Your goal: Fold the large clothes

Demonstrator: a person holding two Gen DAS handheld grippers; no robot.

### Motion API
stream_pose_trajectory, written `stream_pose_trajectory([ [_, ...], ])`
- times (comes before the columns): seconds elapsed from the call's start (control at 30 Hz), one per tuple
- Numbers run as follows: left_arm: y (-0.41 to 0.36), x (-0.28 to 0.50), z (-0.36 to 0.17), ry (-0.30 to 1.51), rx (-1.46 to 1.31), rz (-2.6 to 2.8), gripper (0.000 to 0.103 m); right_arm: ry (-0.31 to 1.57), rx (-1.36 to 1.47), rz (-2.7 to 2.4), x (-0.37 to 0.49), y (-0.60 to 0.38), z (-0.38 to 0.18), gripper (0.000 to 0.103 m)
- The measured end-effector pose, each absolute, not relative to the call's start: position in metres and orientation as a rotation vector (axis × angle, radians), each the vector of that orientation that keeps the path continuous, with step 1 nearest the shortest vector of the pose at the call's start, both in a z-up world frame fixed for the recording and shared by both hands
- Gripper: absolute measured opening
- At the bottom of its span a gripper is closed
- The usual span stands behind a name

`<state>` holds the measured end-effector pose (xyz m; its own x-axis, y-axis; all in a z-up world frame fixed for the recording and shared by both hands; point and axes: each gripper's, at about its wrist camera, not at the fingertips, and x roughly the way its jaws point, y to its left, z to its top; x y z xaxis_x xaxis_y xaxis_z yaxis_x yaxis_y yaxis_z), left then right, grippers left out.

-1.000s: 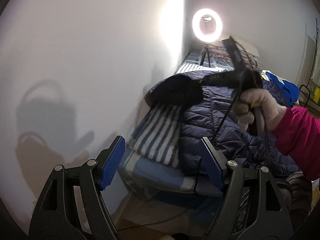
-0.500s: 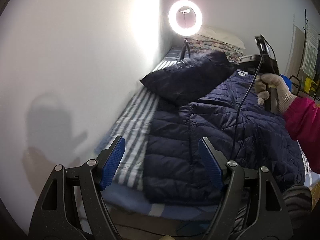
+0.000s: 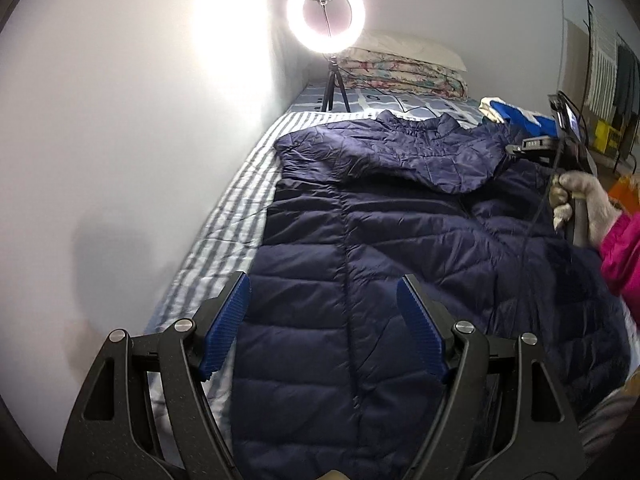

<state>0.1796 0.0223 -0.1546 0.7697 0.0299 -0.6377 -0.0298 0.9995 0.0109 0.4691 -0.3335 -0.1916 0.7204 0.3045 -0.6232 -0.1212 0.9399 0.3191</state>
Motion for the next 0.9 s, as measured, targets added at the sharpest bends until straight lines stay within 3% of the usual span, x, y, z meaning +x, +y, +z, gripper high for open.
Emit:
stream_pose_trajectory([
  [0.17,0.012,0.182,-0.166,0.723,0.017,0.016,0.078,0.629,0.214,0.204,0.479,-0.347,-0.188,0.0],
  [0.37,0.016,0.177,-0.176,0.766,0.015,0.042,0.078,0.787,0.141,0.108,0.511,-0.351,-0.238,0.0],
  [0.57,0.02,0.176,-0.167,0.746,0.014,0.06,0.078,0.866,0.146,0.088,0.518,-0.353,-0.254,0.001],
  [0.63,0.02,0.174,-0.161,0.73,0.014,0.057,0.078,0.86,0.147,0.097,0.516,-0.354,-0.25,0.005],
  [0.67,0.019,0.174,-0.156,0.717,0.013,0.051,0.078,0.853,0.152,0.098,0.512,-0.353,-0.247,0.014],
  [0.7,0.019,0.173,-0.153,0.709,0.011,0.042,0.078,0.843,0.167,0.105,0.508,-0.356,-0.243,0.03],
  [0.73,0.018,0.172,-0.148,0.702,0.007,0.025,0.078,0.828,0.182,0.106,0.501,-0.36,-0.237,0.034],
  [0.9,0.014,0.167,-0.123,0.651,-0.014,-0.022,0.078,0.755,0.239,0.137,0.462,-0.381,-0.201,0.035],
])
